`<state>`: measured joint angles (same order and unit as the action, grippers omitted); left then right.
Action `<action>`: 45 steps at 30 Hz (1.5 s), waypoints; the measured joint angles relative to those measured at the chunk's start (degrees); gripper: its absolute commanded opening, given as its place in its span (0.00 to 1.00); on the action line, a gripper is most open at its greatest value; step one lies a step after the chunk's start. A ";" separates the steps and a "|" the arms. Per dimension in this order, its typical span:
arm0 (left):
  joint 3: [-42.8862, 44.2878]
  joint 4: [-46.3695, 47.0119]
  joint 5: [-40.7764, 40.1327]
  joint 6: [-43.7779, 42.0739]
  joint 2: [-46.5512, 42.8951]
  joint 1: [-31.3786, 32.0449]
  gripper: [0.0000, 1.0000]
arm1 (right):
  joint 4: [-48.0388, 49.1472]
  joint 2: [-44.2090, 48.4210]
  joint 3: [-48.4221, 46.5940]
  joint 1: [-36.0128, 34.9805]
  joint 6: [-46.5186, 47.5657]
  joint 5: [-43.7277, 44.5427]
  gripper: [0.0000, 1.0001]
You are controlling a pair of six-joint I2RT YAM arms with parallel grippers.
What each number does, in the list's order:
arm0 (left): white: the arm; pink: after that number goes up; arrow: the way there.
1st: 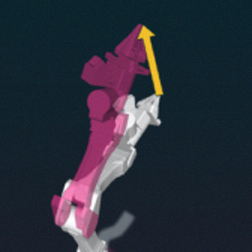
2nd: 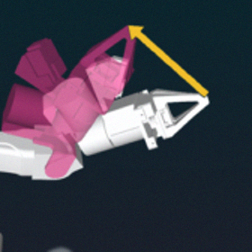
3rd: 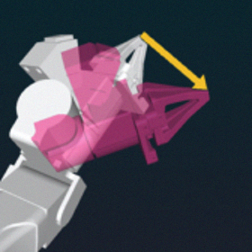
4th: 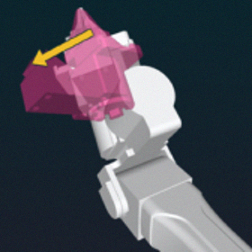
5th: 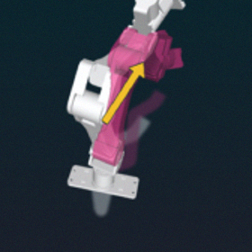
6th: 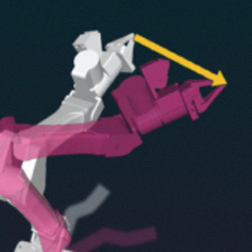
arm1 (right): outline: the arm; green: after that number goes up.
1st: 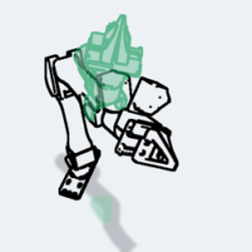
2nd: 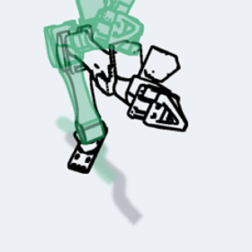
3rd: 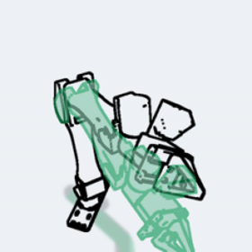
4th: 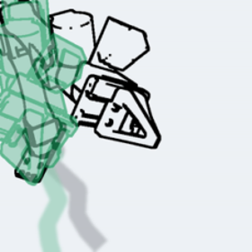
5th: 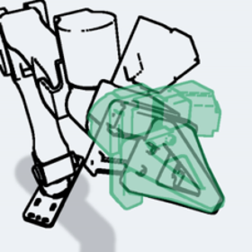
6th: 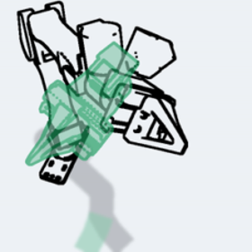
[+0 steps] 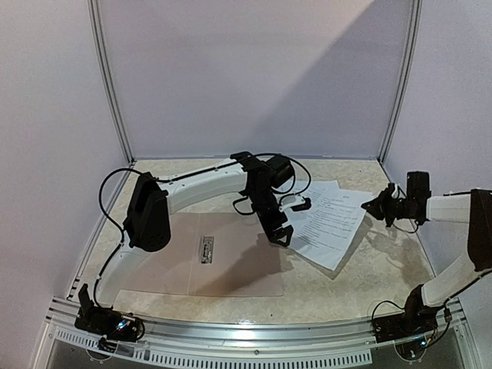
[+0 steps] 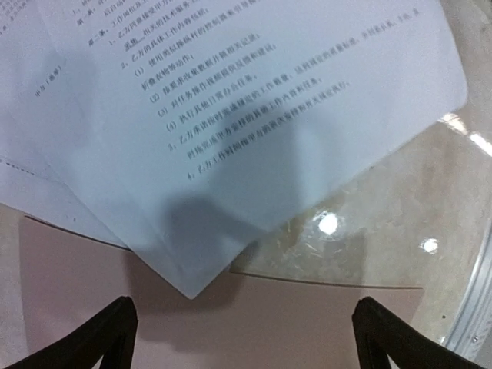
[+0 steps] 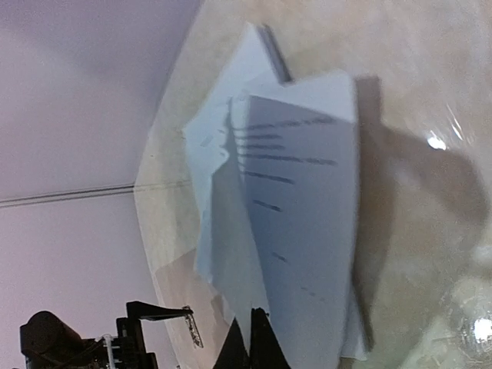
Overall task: Put the files into the folder
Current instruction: Pick up the file from the center of the board, then pass from the right arm to the left
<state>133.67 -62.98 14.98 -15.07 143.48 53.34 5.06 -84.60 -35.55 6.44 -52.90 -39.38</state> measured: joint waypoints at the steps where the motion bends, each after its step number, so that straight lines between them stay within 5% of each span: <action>1: 0.33 -0.52 0.52 -0.37 -0.59 -0.11 0.99 | -5.07 2.23 -3.37 0.00 2.67 0.15 0.00; 8: 1.18 -4.48 6.62 -2.25 -11.23 -3.98 1.00 | -32.37 9.25 -25.14 -3.34 21.05 2.03 0.00; 16: 2.16 -9.73 14.69 -4.07 -22.29 -16.26 1.00 | -53.88 8.66 -51.28 -26.80 38.82 6.03 0.00; 26: -8.59 -12.81 17.51 -12.44 -38.18 -25.24 1.00 | -53.35 -1.09 -69.42 -49.09 48.76 3.72 0.00; 34: -27.67 -12.76 20.90 -18.82 -62.18 -34.62 1.00 | -48.26 -8.07 -71.91 -54.29 50.93 0.24 0.00; 40: -41.75 -6.23 33.75 -17.25 -67.80 -45.18 0.98 | -39.93 -8.09 -69.75 -54.62 50.69 -4.85 0.00; 45: -47.91 -1.07 44.33 -11.85 -66.49 -45.86 0.98 | -33.73 -8.33 -69.46 -55.21 50.21 -7.04 0.00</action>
<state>85.76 -64.05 59.31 -26.92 76.99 7.49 -28.67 -92.92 -105.01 -48.77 -2.70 -46.41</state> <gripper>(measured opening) 0.979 0.003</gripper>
